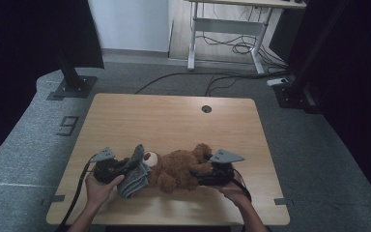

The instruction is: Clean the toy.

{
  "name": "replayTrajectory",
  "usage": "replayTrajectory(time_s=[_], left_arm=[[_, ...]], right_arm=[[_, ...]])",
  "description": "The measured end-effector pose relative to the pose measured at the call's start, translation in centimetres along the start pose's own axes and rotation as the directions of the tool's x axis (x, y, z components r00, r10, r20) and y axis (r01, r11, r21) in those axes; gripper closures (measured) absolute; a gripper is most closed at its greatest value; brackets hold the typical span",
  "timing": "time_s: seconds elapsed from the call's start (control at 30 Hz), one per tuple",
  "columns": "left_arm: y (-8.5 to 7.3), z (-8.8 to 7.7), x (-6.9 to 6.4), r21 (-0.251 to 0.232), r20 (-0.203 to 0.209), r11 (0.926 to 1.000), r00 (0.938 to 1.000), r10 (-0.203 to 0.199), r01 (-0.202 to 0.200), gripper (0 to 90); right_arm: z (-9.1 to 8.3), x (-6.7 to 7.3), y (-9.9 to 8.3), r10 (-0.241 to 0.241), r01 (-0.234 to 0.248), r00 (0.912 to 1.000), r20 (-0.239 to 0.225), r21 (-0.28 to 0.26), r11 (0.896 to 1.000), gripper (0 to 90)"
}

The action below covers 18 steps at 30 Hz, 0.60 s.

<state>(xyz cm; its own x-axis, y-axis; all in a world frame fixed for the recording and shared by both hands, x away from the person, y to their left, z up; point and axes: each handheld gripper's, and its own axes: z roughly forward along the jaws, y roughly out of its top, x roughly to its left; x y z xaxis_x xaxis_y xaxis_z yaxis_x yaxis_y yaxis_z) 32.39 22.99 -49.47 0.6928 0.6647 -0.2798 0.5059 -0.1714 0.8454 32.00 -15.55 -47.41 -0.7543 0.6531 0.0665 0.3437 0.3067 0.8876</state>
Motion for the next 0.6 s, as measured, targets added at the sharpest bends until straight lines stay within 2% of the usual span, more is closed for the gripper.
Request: replayTrajectory(time_s=[0.03,0.07,0.17,0.27,0.33,0.37,0.53,0.57,0.6], left_arm=[[0.0,0.0,0.0,0.0,0.0,1.0,1.0,0.0,0.0,77.3],[-0.2,0.0,0.0,0.0,0.005,1.0,1.0,-0.004,0.004,77.3],[-0.7,0.1,0.0,0.001,0.028,0.9999,0.9995,-0.017,0.017,77.3],[-1.2,0.1,-0.2,-0.011,0.043,0.9996,0.9988,-0.024,0.024,77.4],[-1.3,0.3,-0.4,-0.022,0.032,0.9995,0.9992,-0.022,0.023,77.4],[-1.3,0.6,-0.4,-0.03,0.023,0.9993,0.9995,-0.023,0.024,77.4],[-1.1,1.5,0.0,-0.044,0.018,0.9985,0.9994,-0.031,0.032,77.6],[-1.0,1.7,0.2,-0.046,0.016,0.9984,0.9993,-0.034,0.035,77.6],[-0.7,2.2,0.4,-0.046,0.014,0.9981,0.9991,-0.04,0.04,77.6]], right_arm=[[0.0,0.0,0.0,0.0,0.0,1.0,0.0,0.0,1.0,18.5],[0.6,0.2,-0.4,-0.007,0.007,1.0,-0.007,0.023,1.0,18.1],[2.3,1.2,-2.9,0.017,-0.012,0.9981,-0.059,0.083,0.996,21.1],[2.4,1.8,-4.8,0.03,-0.026,0.9983,-0.051,0.064,0.998,26.6],[2.3,2.2,-5.3,0.012,-0.01,0.9995,-0.029,0.059,0.998,29.9],[2.4,2.4,-5.4,-0.014,0.015,0.9999,-0.001,0.051,0.999,32.6],[2.7,2.5,-5.6,-0.037,0.036,0.9982,0.047,0.039,0.999,35.2],[2.9,2.3,-5.6,-0.043,0.04,0.9966,0.07,0.037,0.999,35.7],[3.4,1.9,-5.4,-0.058,0.054,0.9914,0.118,0.034,0.998,36.4]])
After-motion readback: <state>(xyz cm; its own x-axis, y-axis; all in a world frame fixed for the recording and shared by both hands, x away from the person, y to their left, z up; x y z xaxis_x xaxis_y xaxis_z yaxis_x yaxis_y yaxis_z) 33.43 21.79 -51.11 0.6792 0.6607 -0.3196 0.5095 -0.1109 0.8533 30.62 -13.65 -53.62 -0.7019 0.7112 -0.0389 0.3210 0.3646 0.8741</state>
